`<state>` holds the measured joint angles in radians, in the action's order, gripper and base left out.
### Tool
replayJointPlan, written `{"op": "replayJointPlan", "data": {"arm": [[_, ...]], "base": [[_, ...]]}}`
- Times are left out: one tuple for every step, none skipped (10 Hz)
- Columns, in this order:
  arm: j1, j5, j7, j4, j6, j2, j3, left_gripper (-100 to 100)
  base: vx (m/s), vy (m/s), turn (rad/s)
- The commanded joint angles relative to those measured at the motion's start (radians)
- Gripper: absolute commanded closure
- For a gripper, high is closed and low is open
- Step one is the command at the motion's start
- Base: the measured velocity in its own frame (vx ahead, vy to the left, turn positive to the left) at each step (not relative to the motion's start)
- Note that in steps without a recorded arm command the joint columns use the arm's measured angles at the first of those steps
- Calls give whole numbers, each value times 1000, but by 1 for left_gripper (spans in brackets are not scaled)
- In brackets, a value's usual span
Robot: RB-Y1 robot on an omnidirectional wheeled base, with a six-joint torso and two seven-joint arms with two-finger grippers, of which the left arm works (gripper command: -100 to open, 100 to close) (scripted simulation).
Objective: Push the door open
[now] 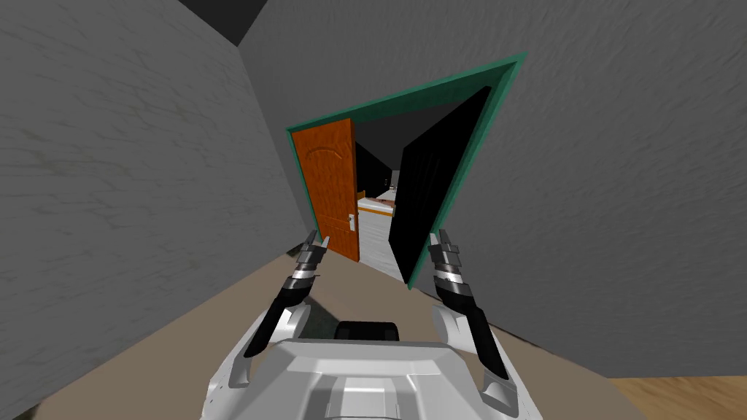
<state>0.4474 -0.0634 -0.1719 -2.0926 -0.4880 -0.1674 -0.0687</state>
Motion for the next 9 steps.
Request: {"op": "replayJointPlan", "data": {"arm": [[-7,-11,-9,33,-4,-24,-7,-100],[-12,-17,-13,55,-7,-38,-12,-100],[-18,-24,-18,77,-10,-53,-16,-100],[-24,-30,-23,100,-13,-68,-21,-100],[-29,-37,-28,122,-15,-84,-26,-100],[-35,-44,-32,145,-18,-99,-31,-100],[-41,-51,-37,169,-21,-114,-36,-100],[-47,-58,-42,192,-24,-130,-41,-100],[-53,-65,-47,216,-27,-146,-46,-100]], "base": [[91,27,-55],[86,25,-71],[93,35,-69],[103,37,-51],[100,38,-65],[99,43,-64],[99,35,-63],[89,30,-66],[93,26,-78]]}}
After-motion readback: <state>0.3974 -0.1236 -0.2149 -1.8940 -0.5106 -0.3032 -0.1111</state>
